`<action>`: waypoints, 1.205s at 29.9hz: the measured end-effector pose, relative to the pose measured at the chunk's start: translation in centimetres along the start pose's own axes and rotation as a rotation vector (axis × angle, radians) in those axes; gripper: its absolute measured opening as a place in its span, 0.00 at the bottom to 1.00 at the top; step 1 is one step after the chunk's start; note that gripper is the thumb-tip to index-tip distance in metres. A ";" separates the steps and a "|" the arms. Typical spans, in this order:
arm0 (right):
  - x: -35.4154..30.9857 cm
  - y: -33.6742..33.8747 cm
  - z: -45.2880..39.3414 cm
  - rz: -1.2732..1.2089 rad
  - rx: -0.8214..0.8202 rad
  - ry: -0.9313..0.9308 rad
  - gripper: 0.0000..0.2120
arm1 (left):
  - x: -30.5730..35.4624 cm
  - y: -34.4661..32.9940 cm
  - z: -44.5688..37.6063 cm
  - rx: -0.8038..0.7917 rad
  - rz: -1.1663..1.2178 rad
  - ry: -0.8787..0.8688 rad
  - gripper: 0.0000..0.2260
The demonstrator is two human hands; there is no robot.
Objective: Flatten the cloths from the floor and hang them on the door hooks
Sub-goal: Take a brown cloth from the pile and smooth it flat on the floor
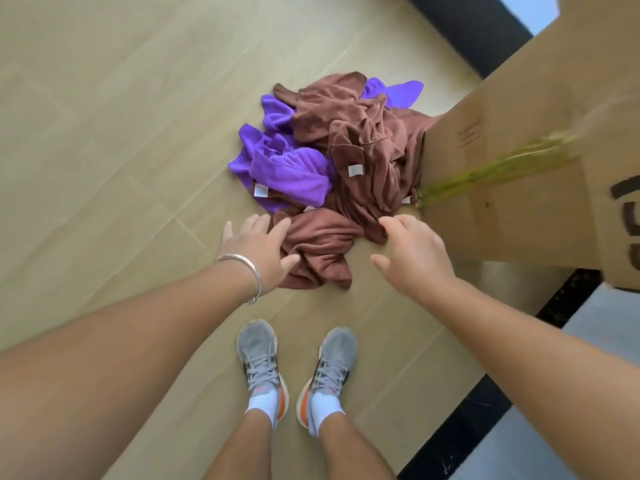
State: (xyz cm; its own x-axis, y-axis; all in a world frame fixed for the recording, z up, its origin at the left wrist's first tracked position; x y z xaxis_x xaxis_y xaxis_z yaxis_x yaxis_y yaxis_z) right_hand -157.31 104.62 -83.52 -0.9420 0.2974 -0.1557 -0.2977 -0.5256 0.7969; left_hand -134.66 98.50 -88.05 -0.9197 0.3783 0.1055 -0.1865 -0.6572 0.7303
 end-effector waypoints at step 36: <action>-20.6 33.0 -2.1 -0.049 0.686 0.501 0.08 | -9.6 35.1 2.6 0.604 0.094 -0.128 0.08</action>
State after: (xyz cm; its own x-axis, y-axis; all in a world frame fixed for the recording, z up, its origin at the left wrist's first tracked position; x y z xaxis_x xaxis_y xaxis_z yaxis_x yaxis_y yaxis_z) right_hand -148.07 79.46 -55.27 -0.9361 -0.1655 -0.3104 -0.3323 0.1266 0.9346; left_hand -131.47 73.44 -61.67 -0.8669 0.4364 0.2409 0.1562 -0.2211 0.9627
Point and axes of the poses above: each hand's wrist, its own z-axis away from the middle knuckle, its own y-axis out of the back of the hand, x = y × z, the point moved 5 cm from there along -z, towards the middle knuckle, and after that the axes turned 3 degrees about -x, right-handed, at the moved point
